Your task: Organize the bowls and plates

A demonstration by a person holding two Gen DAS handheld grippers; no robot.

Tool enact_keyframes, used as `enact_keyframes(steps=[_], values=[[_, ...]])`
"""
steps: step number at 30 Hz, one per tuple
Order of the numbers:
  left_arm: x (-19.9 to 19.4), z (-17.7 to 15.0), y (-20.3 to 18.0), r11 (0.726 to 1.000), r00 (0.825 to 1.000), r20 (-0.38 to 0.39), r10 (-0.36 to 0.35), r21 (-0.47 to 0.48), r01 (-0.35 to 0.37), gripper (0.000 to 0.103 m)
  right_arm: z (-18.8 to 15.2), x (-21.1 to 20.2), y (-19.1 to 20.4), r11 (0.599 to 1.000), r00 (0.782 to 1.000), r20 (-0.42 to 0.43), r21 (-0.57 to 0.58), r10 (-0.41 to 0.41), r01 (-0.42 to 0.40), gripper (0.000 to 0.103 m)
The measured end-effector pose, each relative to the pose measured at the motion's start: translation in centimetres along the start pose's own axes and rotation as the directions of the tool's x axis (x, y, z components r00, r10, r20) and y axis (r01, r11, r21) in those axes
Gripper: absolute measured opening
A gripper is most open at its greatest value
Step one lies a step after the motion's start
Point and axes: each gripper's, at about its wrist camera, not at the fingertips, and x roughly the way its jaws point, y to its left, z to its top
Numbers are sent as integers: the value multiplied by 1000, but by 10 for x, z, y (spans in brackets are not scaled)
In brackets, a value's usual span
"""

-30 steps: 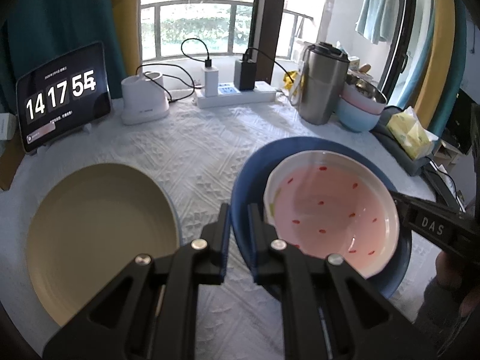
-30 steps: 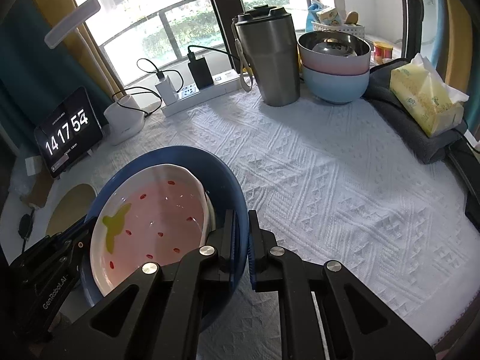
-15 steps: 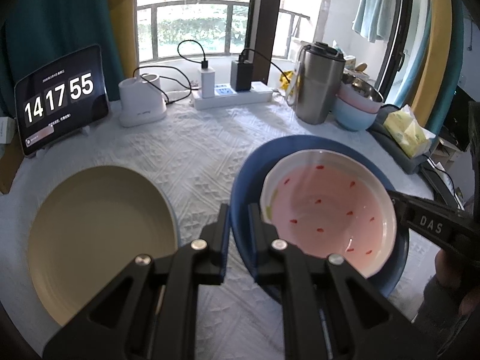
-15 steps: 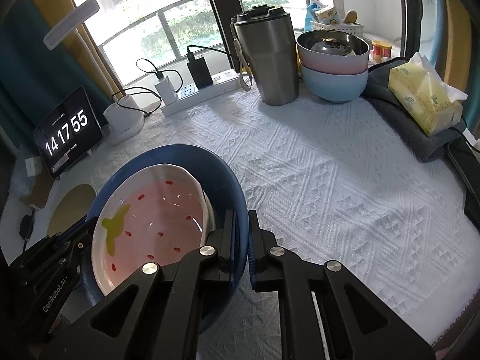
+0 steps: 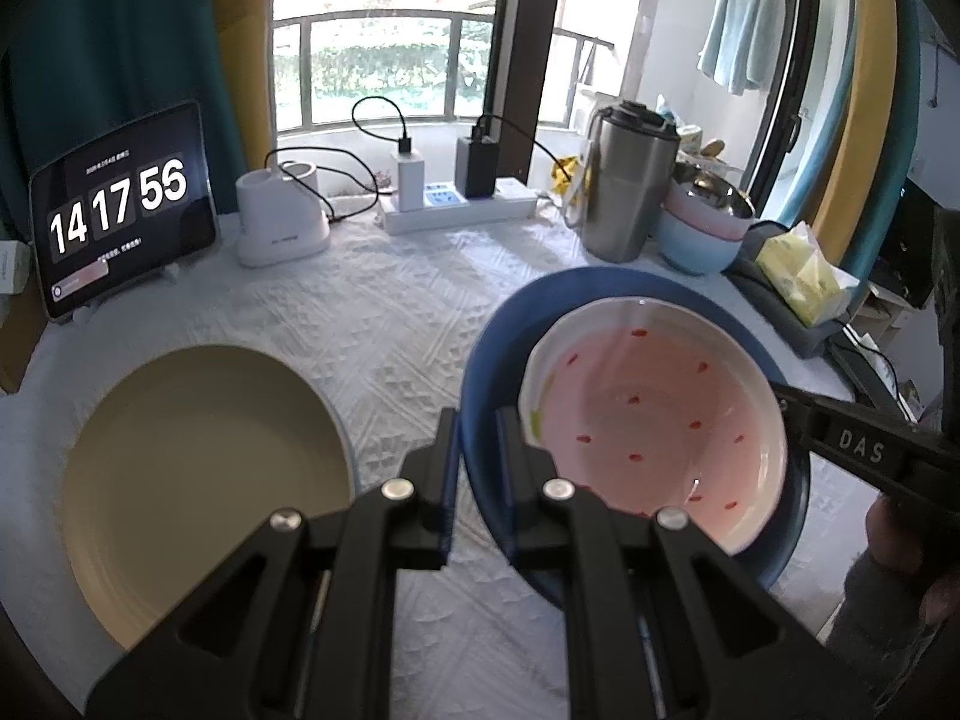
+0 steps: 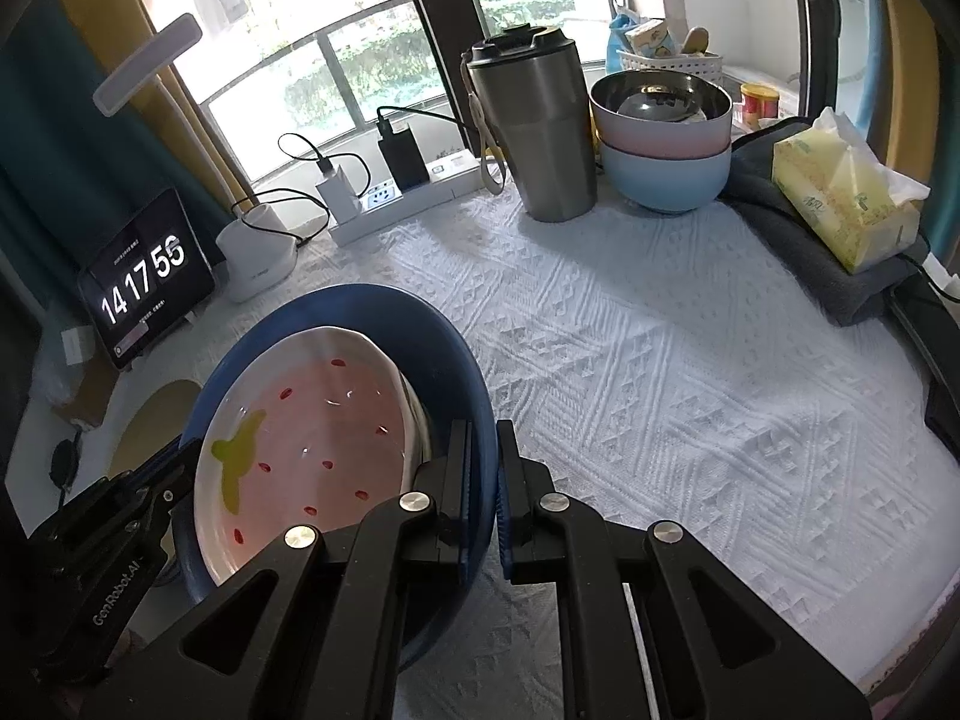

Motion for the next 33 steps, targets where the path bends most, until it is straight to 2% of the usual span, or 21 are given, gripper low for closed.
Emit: enact_keyframes(steps=[18, 33], values=[[-22, 6, 14, 1000, 999, 44, -15, -23, 16, 10, 10, -19, 20, 1000, 999, 38, -28, 11, -10, 10], [-41, 9, 46, 998, 997, 76, -9, -66, 14, 10, 14, -27, 58, 997, 998, 56, -78, 27, -23, 10]])
